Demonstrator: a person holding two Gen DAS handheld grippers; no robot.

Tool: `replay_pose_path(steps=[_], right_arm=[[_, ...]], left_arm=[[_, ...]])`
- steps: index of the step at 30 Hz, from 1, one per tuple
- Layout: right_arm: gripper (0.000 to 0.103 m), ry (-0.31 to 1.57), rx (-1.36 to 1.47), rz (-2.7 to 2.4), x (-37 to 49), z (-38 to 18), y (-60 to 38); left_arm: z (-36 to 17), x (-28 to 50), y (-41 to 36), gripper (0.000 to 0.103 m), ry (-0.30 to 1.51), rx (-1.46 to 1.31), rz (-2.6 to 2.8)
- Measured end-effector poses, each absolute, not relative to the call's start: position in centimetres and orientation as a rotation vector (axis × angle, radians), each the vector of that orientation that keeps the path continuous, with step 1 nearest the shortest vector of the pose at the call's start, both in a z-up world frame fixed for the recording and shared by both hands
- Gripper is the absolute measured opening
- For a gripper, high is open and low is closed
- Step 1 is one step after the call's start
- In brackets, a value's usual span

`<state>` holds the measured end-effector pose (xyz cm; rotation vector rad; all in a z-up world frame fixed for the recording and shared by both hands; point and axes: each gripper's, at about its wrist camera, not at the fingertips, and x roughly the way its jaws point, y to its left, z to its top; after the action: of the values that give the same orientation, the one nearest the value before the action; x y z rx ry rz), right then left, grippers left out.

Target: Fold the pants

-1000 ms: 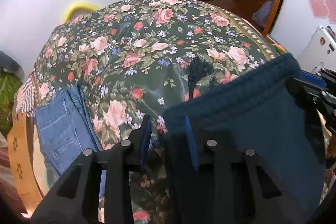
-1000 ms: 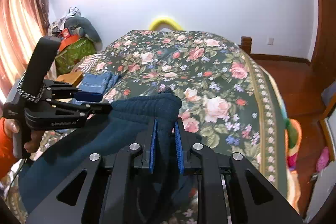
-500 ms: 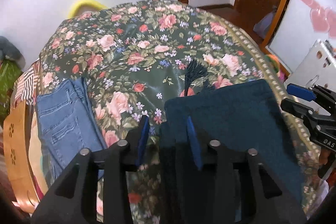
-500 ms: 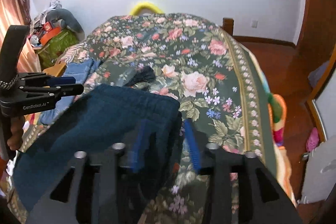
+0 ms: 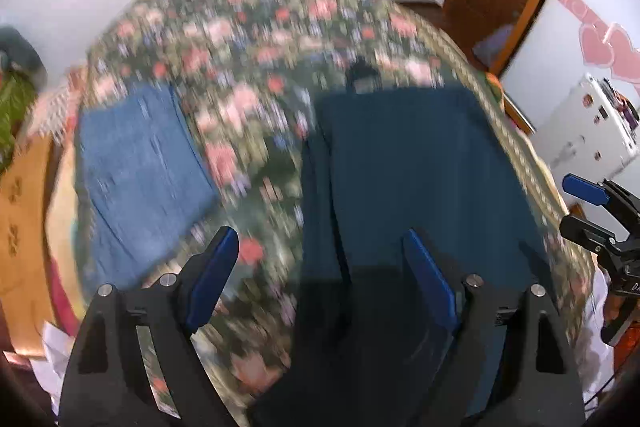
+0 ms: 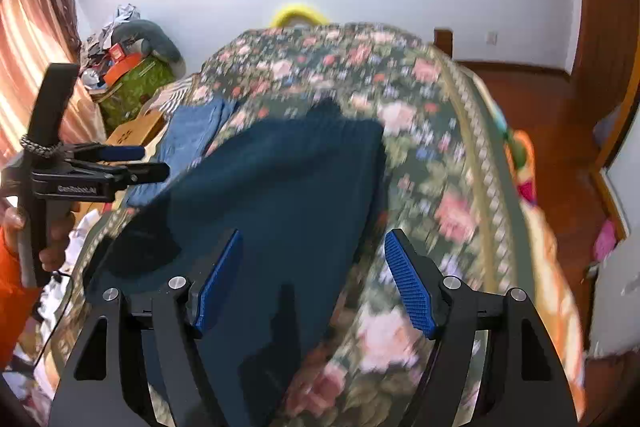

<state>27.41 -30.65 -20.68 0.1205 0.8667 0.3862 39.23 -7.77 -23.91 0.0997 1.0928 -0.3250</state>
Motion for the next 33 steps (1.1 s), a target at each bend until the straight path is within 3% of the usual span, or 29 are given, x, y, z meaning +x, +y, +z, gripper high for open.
replay_pose_path(steps=[9,12,14,19,21,26,33], right_arm=[[0.070,1.068,0.236,0.427,28.4,-27.6,-30.1],[0.071,1.088,0.313,0.473,29.8,-28.5,-30.5],[0.074,1.089,0.332,0.501,30.8,-29.0,-30.5],[0.071,1.061,0.312,0.546,32.6,-29.2,-29.7],[0.066,1.058,0.311,0.560,33.0,-29.1,-29.3],[0.041,1.047,0.248,0.564,31.9,-28.3,-28.4],[0.031,0.993,0.219,0.580,29.1,-25.8,-27.9]], left_arm=[[-30.1,41.6,-7.9,0.085,1.341,-0.031,-0.357],[-31.3,43.1,-8.0,0.086,1.404,-0.092,-0.399],[-31.8,43.8,-8.6,0.091,1.427,-0.087,-0.422],[-32.2,45.0,-10.8,0.092,1.442,-0.027,-0.468],[-32.2,45.1,-11.3,0.087,1.438,-0.043,-0.495],[-31.4,42.7,-12.7,0.066,1.361,0.077,-0.523],[-28.2,37.1,-13.2,0.040,1.211,0.221,-0.532]])
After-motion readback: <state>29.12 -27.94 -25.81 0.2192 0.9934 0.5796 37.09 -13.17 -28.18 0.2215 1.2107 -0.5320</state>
